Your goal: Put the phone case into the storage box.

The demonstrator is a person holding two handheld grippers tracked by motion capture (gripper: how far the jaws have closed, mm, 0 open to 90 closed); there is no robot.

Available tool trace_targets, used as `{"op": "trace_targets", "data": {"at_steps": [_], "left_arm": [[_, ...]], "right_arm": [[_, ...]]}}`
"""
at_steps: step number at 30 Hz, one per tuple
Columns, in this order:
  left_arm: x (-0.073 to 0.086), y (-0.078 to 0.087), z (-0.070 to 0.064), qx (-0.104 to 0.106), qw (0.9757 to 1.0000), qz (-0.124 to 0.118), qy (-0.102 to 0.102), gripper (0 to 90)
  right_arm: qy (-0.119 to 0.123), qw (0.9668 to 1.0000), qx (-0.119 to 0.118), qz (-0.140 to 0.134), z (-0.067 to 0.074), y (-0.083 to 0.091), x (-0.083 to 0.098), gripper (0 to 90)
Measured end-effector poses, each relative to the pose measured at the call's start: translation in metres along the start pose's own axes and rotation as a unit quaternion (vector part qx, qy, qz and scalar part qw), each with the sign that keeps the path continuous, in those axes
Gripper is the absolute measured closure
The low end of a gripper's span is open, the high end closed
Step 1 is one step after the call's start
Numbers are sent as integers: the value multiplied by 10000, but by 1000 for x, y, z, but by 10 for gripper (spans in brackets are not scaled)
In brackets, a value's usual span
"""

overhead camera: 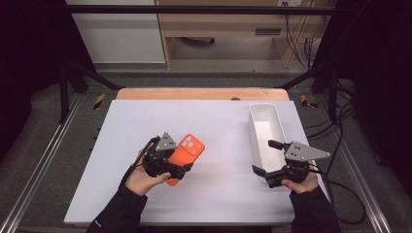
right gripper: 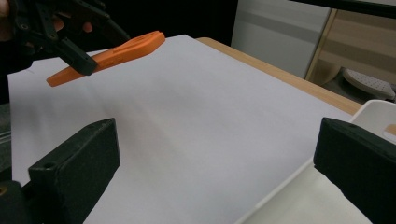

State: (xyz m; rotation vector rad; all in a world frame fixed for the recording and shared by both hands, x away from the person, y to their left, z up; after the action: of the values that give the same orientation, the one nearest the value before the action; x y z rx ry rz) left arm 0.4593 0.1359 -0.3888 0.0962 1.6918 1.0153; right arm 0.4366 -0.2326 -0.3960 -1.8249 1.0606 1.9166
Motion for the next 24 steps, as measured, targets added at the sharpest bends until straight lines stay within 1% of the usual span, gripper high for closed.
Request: {"op": "trace_targets", "data": {"at_steps": [5, 6, 9, 10, 11, 14, 15, 16, 19, 24], "left_arm": [[-3, 0, -10, 102, 9998, 6, -183, 134], [-3, 0, -10, 102, 9998, 6, -183, 134], [-4, 0, -14, 155, 9995, 17, -271, 135], [-5, -1, -16, 181, 9993, 28, -332, 134], [-5, -1, -16, 181, 9993, 28, -332, 135], [-5, -2, -20, 221, 9988, 44, -436, 134], [-5, -2, -22, 247, 9985, 56, -495, 135], [-5, -2, -22, 247, 9985, 56, -495, 135], [-5, -4, -25, 303, 9973, 68, -659, 134], [-5, -7, -28, 320, 9962, 132, -799, 135]], "right_arm": [[152, 9998, -137, 64, 9, -4, -4, 11], [178, 9997, -151, 78, 10, -5, -5, 11], [255, 9994, -208, 141, 14, -7, -6, 12], [288, 9992, -228, 161, 16, -9, -6, 13], [288, 9992, -228, 161, 16, -9, -6, 13], [382, 9985, -301, 252, 20, -13, -7, 13], [445, 9980, -321, 323, 23, -15, -6, 14], [445, 9980, -321, 323, 23, -15, -6, 14], [549, 9970, -392, 382, 27, -19, -6, 16], [594, 9964, -434, 426, 31, -22, -6, 16]]}}
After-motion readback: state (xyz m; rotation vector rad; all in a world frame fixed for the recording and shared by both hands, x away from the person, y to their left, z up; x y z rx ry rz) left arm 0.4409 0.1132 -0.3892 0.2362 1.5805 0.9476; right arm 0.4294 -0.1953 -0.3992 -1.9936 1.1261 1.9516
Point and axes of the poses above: each handheld gripper's, and its own axes: y roughly backward along the jaws, x roughly out of its underside, z roughly to its left, the point moved 1 cm from there along -y, roughly forward along the jaws, and after that the axes turned 5 degrees about x, right-handed, at the moved point
